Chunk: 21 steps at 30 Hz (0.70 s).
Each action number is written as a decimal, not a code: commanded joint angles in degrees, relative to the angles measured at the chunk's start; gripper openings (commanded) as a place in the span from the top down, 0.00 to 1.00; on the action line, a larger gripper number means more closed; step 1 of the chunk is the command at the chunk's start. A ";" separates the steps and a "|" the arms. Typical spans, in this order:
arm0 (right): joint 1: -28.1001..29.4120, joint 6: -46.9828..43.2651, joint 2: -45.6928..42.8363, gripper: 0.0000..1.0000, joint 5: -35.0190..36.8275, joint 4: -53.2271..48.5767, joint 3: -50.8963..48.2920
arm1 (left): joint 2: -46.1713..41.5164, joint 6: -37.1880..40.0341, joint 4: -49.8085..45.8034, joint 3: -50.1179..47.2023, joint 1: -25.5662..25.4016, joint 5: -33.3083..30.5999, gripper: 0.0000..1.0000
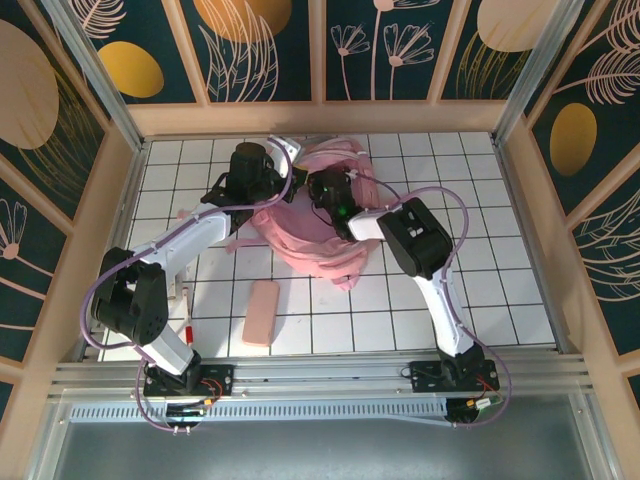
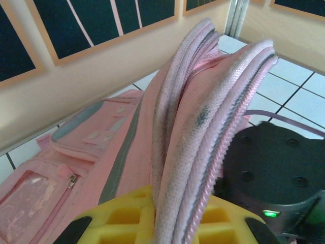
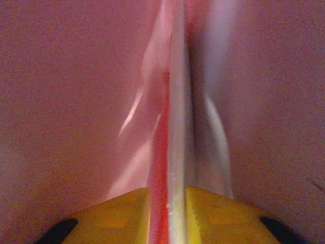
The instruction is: Pack the student bag
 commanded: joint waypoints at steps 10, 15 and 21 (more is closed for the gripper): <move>-2.98 -20.67 -32.53 0.55 -21.69 -21.66 -21.76 | -1.10 -0.58 5.34 6.20 -0.53 -3.53 1.00; 1.34 -48.48 -44.35 0.54 -22.83 -39.61 -23.32 | -0.37 -0.28 2.66 9.31 -0.35 -4.18 1.00; 16.14 -48.25 -48.26 0.07 0.78 -70.19 -16.69 | 1.20 -1.13 1.38 10.63 -0.35 -5.94 1.00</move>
